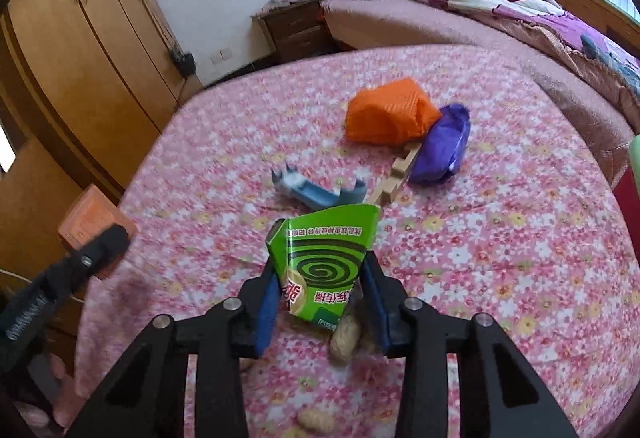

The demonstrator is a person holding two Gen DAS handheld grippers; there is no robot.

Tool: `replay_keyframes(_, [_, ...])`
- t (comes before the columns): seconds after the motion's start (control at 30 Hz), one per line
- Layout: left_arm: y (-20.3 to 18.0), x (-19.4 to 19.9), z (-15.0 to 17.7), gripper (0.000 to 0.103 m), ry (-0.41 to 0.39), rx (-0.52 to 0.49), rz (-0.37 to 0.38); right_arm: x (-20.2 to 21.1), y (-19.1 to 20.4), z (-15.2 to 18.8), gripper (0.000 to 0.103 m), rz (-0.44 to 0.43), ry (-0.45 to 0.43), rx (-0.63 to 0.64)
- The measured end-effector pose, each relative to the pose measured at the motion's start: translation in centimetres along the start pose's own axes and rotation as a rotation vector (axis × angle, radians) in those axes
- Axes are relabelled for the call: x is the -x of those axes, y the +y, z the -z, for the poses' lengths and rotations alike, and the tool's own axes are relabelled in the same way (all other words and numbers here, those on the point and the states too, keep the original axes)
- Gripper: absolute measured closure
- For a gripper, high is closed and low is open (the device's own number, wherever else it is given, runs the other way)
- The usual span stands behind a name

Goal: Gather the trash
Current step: 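Grasp the green mosquito-coil box with the right tool, then carry both boxes over the red bucket and open both tools to drop them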

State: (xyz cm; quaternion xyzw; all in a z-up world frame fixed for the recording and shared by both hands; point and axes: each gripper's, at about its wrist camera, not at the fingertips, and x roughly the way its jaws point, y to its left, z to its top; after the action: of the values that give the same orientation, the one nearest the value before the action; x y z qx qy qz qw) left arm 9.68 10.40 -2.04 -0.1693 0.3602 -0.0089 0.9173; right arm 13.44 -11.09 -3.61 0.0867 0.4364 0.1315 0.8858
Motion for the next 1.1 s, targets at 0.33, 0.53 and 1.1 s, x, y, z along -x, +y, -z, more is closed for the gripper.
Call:
replay_keyframes(0.33, [-2.9, 2.7, 0.4, 0.057, -0.029, -0.082, 0.059, 7.3, -2.5, -0.4, 0.061, -0.031, -0.146, -0.095])
replay_keyframes(0.53, [-7.2, 3.4, 0.5, 0.057, -0.003, -0.177, 0.136, 11.9, -6.2, -0.5, 0.061, -0.013, -0.236, -0.157])
replay_keyframes(1.1, [-25.1, 1.3, 1.8, 0.057, 0.142, -0.436, 0.386, 20.6, -20.0, 0.5, 0.061, 0.236, -0.321, -0.328])
